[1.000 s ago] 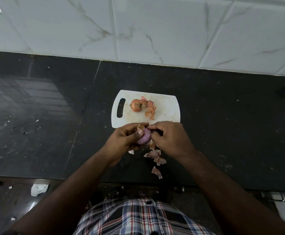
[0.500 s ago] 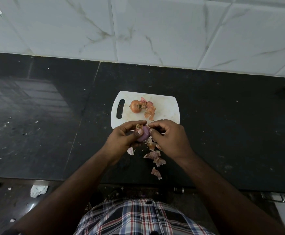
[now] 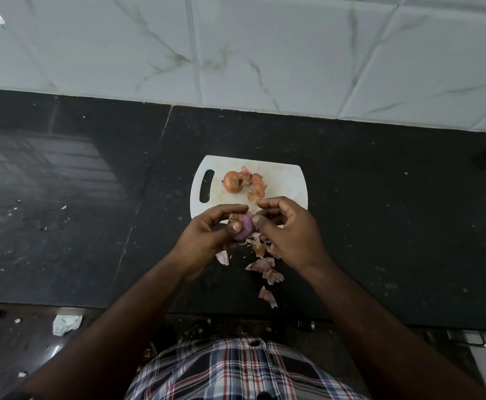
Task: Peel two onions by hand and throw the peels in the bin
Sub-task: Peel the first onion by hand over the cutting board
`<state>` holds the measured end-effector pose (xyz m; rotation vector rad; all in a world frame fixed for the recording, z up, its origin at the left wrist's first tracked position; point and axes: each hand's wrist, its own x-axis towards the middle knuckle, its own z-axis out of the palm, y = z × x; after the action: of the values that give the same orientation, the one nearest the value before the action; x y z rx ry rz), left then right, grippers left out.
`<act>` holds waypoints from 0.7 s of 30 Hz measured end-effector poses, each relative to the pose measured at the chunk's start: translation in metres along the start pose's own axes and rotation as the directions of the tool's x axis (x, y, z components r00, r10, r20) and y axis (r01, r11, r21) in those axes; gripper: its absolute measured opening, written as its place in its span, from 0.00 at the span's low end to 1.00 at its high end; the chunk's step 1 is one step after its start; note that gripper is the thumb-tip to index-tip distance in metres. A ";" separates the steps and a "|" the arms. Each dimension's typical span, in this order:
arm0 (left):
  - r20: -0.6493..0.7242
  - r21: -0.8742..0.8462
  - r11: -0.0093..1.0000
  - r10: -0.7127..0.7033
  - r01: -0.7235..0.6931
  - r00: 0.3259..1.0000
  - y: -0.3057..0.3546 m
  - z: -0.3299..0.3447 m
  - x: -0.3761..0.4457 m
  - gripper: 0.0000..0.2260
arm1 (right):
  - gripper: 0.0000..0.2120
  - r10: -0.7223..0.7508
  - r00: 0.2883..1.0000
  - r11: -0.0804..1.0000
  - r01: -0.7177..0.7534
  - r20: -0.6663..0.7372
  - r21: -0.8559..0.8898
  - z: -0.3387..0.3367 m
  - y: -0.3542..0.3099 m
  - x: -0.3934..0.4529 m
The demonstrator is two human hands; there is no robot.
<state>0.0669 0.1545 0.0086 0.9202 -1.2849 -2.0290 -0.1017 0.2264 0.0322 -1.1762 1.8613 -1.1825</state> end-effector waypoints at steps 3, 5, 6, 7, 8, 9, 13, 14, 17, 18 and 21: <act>-0.008 0.046 0.999 0.014 -0.013 1.000 -0.002 0.001 0.001 0.15 | 0.13 -0.019 1.000 0.999 0.019 -0.009 -0.027 0.004 -0.003 0.002; -0.010 0.060 0.998 0.019 -0.018 1.000 -0.002 0.001 0.002 0.15 | 0.13 -0.025 1.000 0.998 0.025 0.002 -0.050 0.008 -0.002 0.003; -0.011 0.058 0.998 0.017 -0.017 1.000 -0.003 0.001 0.002 0.16 | 0.14 -0.035 0.999 0.997 0.035 0.012 -0.064 0.009 -0.002 0.002; -0.011 0.048 0.999 0.018 -0.018 1.000 -0.004 0.002 0.002 0.17 | 0.14 -0.042 0.999 0.996 0.044 0.016 -0.077 0.010 -0.001 0.003; -0.013 0.031 0.999 0.023 -0.022 1.000 -0.004 0.002 0.002 0.17 | 0.15 -0.044 0.999 0.995 0.044 0.007 -0.089 0.010 0.001 0.003; -0.016 0.007 1.000 0.029 -0.029 0.999 -0.004 0.002 0.002 0.17 | 0.16 -0.038 0.999 0.995 0.037 -0.010 -0.098 0.010 0.003 0.004; 0.001 -0.090 0.996 0.023 -0.023 1.000 0.000 -0.001 0.002 0.16 | 0.15 0.009 1.000 0.989 -0.012 -0.018 -0.145 0.006 0.016 0.007; 0.012 -0.101 0.995 0.011 -0.009 1.000 0.000 -0.001 0.002 0.16 | 0.15 0.015 1.000 0.986 -0.015 -0.003 -0.168 0.006 0.019 0.006; 0.040 -0.152 0.988 -0.030 0.036 0.999 -0.002 0.000 0.003 0.16 | 0.15 0.016 1.000 0.982 -0.016 -0.001 -0.190 0.009 0.022 0.006; 0.044 -0.176 0.983 -0.041 0.048 0.998 -0.003 -0.001 0.003 0.15 | 0.13 0.031 0.999 0.987 -0.032 -0.010 -0.158 0.009 0.021 0.006; 0.041 -0.232 0.967 -0.097 0.104 0.994 -0.003 -0.003 0.005 0.16 | 0.09 0.114 0.993 0.993 -0.114 -0.001 0.042 0.009 0.017 0.009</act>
<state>0.0660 0.1497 0.0037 0.8624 -1.0033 -2.2227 -0.1035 0.2183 0.0131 -1.0316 1.8713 -1.1544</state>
